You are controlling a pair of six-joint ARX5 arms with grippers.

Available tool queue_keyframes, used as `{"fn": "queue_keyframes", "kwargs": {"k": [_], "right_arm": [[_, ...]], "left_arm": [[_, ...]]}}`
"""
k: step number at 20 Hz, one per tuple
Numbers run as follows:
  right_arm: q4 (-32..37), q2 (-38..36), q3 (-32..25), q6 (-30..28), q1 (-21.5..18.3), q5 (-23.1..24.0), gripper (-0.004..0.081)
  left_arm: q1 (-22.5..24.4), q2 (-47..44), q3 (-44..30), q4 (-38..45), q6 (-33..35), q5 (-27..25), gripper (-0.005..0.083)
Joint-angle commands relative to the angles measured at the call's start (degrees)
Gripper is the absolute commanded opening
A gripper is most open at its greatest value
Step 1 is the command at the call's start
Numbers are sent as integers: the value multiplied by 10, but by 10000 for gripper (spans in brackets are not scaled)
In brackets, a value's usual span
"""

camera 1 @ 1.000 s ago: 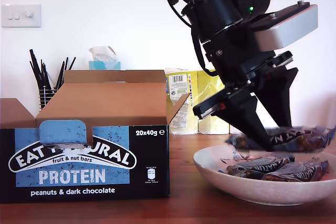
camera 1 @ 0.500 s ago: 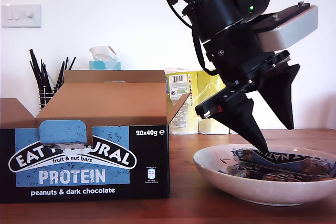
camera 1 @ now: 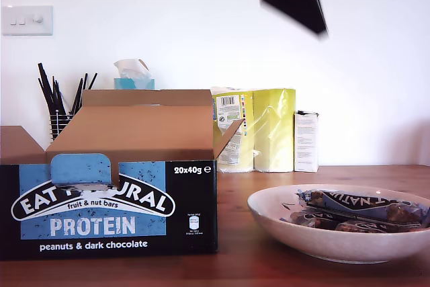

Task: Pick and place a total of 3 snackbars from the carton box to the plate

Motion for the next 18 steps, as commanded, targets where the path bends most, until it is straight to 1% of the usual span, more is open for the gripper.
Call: {"fn": "queue_keyframes", "kwargs": {"k": [1,3,5,7,9,12,15,17,18], "right_arm": [[45,8,-20,-4,2,17,-13],[113,22,-34,-4,2,48,-13],[186,40,-58,-4,2,62,-13],[266,58,-100,-1,2,75,-13],[350,82,-147,0,2,84,-13],[463,126,-200,1,-8,94,-13],[549,186,-217,1,-41,88,-13],[584,240,-217,1,-76,52,-13],[599,266,-217,1,-106,30,-13]], "left_arm": [[4,3,-7,-32,-98,-1,-19],[21,-17,-7,-51,-200,23,-19],[45,-30,-7,-47,-282,62,-19],[77,-38,-10,-30,-336,78,-19],[104,-49,-29,7,-367,76,-19],[139,-77,-103,90,-407,71,-19],[177,-116,-209,190,-434,60,-19],[206,-147,-279,248,-455,59,-19],[222,-164,-311,273,-463,57,-19]]}}
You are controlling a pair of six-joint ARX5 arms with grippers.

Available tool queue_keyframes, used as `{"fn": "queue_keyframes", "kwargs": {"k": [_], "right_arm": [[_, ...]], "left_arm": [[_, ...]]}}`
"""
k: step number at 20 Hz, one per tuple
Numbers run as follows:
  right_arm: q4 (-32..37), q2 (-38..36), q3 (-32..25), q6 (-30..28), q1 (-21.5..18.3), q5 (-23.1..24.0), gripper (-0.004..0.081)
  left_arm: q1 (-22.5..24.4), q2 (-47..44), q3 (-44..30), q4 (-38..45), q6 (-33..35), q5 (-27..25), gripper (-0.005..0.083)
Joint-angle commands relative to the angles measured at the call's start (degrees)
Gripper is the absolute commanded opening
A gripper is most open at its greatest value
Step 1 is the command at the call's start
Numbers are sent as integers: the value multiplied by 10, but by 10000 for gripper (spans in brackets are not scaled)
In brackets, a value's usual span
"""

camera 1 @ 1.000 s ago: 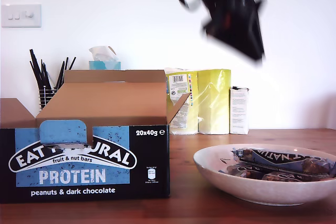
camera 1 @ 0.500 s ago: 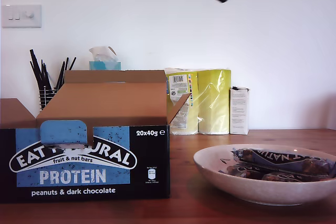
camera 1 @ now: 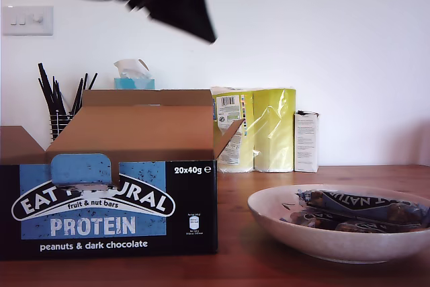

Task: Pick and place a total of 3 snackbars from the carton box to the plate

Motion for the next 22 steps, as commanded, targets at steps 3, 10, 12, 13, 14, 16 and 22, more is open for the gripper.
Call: {"fn": "queue_keyframes", "kwargs": {"k": [3,10,12,13,14,16,22], "right_arm": [[49,61,-6,12,-104,-76,-13],[2,22,-6,17,-222,-173,-13],[-21,0,-6,17,-214,-175,-13],[-32,-13,-6,17,-207,-176,-13],[-43,-25,-6,16,-199,-175,-13],[-65,-52,-6,16,-182,-165,-13],[-131,-158,-30,17,-114,-88,-13]], "left_arm": [[62,-75,-94,58,-17,-18,-19],[200,-247,-260,101,-24,-13,-19],[226,-304,-300,115,-26,-13,-19],[235,-335,-321,119,-35,-13,-19],[239,-365,-340,121,-39,-13,-19],[239,-423,-376,122,-50,-21,-19],[228,-572,-451,89,-89,-64,-19]]}}
